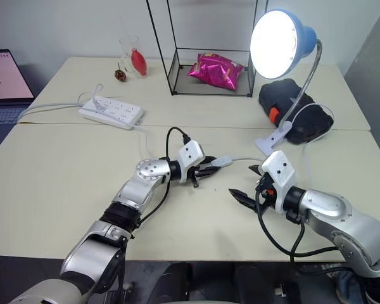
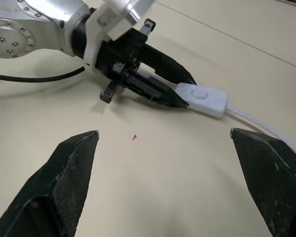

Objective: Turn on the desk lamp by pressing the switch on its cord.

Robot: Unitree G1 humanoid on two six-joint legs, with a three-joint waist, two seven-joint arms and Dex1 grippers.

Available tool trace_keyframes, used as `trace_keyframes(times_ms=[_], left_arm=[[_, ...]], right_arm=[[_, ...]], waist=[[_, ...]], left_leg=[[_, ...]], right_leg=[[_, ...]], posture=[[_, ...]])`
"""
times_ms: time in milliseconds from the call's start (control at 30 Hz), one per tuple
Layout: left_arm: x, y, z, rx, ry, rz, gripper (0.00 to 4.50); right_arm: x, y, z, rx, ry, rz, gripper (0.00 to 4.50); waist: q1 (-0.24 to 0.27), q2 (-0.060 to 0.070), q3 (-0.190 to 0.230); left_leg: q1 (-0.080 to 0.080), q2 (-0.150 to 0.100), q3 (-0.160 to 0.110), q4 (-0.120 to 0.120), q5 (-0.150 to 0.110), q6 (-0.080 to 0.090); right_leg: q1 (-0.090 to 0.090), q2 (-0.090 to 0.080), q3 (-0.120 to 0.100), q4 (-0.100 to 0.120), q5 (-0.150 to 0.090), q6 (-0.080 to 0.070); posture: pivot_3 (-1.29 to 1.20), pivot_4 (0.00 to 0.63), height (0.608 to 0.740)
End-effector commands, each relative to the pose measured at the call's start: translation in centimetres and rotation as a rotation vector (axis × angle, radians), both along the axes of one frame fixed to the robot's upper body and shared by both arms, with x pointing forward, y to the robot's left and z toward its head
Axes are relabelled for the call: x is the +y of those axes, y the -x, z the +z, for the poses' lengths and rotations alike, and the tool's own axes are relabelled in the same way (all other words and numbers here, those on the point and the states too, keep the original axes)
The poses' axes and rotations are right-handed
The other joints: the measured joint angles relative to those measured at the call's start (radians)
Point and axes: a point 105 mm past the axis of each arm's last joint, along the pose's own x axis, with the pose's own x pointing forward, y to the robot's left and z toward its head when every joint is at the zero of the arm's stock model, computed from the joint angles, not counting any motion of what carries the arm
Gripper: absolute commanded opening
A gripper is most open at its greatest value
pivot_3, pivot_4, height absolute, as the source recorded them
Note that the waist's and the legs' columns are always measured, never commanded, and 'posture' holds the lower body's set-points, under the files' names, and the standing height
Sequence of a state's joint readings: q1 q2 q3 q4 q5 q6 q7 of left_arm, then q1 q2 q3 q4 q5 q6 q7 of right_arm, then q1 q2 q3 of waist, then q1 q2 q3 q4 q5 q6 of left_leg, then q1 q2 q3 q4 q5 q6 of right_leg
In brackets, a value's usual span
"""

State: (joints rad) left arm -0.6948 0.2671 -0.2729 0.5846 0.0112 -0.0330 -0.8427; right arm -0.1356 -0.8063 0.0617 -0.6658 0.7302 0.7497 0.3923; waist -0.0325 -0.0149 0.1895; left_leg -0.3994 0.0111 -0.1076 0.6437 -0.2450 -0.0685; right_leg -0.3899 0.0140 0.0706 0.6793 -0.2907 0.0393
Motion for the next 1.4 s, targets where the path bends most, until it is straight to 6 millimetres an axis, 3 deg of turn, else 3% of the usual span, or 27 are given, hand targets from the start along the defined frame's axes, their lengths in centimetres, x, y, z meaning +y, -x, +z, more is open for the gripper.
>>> trace_keyframes(times_ms=[33,367,533,700,867,933,1067,1200,1400], left_arm=[[-0.6,-0.2,0.6,-0.037,0.01,-0.014,1.62],[-0.2,0.3,0.1,-0.011,0.009,-0.03,3.57],[0.7,0.2,1.5,-0.067,0.025,-0.007,4.46],[3.6,0.5,6.0,-0.173,0.097,0.068,4.46],[7.7,1.9,8.0,-0.19,0.044,0.162,4.46],[8.8,2.8,8.4,-0.198,0.023,0.174,4.46],[12.9,5.2,8.9,-0.153,-0.021,0.254,4.46],[15.4,6.6,9.2,-0.093,-0.001,0.342,4.46],[16.5,7.7,9.3,-0.059,0.012,0.397,4.46]], right_arm=[[-0.8,-0.2,0.5,-0.049,0.017,0.008,4.5],[-1.6,-0.7,0.2,-0.062,0.034,0.007,4.5],[-1.8,-1.1,0.4,-0.076,0.042,0.009,4.5],[-2.3,-2.0,1.2,-0.111,0.06,0.012,4.5],[-3.2,-2.7,2.1,-0.17,0.078,0.039,4.5],[-3.7,-2.8,2.2,-0.182,0.09,0.05,4.5],[-5.8,-3.5,2.7,-0.212,0.116,0.043,4.5],[-7.0,-3.6,2.2,-0.218,0.162,0.081,4.5],[-7.6,-4.4,1.9,-0.211,0.154,0.103,4.5]], waist=[[0.001,0.0,0.0],[0.001,0.0,0.0],[0.0,0.0,0.0],[-0.001,0.0,0.0],[-0.002,0.0,0.0],[-0.002,0.0,0.0],[0.0,0.0,0.0],[0.001,0.0,0.001],[0.001,0.0,0.001]], left_leg=[[0.0,0.0,0.0,0.0,0.0,0.0],[0.001,-0.001,0.0,0.0,0.0,0.0],[0.001,0.0,0.0,0.0,0.0,0.0],[0.001,0.0,-0.001,0.001,0.0,0.0],[0.001,0.001,-0.001,0.001,0.0,0.0],[0.002,0.001,0.0,0.0,0.0,0.0],[0.001,0.001,0.0,0.0,0.0,0.0],[0.002,0.001,0.0,0.0,0.0,0.0],[0.002,0.001,0.0,0.001,0.0,0.0]], right_leg=[[0.0,0.0,0.0,0.0,0.0,0.0],[0.001,-0.001,0.0,0.001,0.0,0.0],[0.001,-0.001,0.0,0.001,0.0,0.0],[0.0,0.0,0.0,0.001,0.0,0.0],[0.001,0.0,0.0,0.002,0.0,0.0],[0.001,-0.001,0.0,0.001,0.0,0.0],[0.001,-0.001,0.0,0.001,0.0,0.0],[0.001,-0.001,-0.001,0.001,0.0,0.0],[0.001,-0.002,0.0,0.001,0.0,0.0]], posture=[[0.0,0.15,0.74],[0.0,0.15,0.74],[0.0,0.15,0.74],[0.0,0.15,0.74],[0.0,0.15,0.74],[0.0,0.15,0.74],[0.0,0.15,0.74],[0.0,0.15,0.74],[0.0,0.15,0.74]])
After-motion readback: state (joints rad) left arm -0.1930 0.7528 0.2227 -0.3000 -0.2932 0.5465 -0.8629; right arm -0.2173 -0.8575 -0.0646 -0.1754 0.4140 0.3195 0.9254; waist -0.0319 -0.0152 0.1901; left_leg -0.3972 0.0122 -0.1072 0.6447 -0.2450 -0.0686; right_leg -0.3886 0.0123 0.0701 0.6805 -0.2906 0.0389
